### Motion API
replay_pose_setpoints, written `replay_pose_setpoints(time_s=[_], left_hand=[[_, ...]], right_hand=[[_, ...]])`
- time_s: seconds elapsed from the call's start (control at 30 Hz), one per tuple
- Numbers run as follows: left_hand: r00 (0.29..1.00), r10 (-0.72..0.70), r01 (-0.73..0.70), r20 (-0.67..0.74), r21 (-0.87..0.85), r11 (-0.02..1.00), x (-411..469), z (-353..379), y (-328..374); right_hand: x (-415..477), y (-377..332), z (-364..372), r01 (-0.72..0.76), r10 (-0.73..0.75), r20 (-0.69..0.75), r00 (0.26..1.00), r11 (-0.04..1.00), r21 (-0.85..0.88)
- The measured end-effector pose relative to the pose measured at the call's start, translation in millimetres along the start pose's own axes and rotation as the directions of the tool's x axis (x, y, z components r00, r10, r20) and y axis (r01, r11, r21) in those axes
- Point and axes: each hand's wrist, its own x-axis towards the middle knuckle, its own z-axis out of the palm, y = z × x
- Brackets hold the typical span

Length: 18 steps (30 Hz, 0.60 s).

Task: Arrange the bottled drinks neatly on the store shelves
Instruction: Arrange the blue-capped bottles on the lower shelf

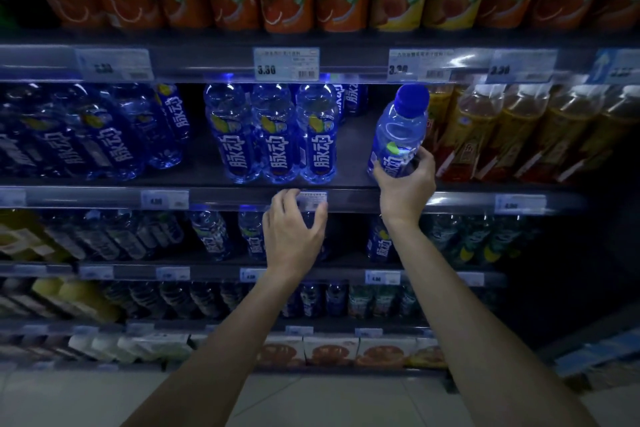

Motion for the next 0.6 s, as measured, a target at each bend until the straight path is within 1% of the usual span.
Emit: replay_pose_setpoints(time_s=[0.13,0.23,0.3,0.43,0.6], left_hand=[[1.000,0.012,-0.012,0.001,-0.016,1.000,0,-13,-10],[1.000,0.005,-0.004,0.018,-0.020,1.000,1,-18,-16],[0.999,0.015,-0.015,0.028,-0.024,1.000,0,-21,-19],[0.999,0.030,-0.028,0.042,-0.047,0.999,-5,-26,-30],[0.995,0.009,-0.004,0.097,-0.056,0.998,-19,-15,-61]], right_hand=[[-8,-10,-1,-0.009,0.013,-0.066,0.998,0.998,0.057],[-17,-21,-3,0.066,-0.062,-0.048,0.997,0.995,0.081],[-28,-24,-8,0.090,-0.088,-0.025,0.996,0.993,0.081],[-59,-19,-18,0.055,-0.057,0.025,0.998,0.996,0.077],[-101,8,-26,0.007,-0.010,0.053,0.999,0.999,0.046]])
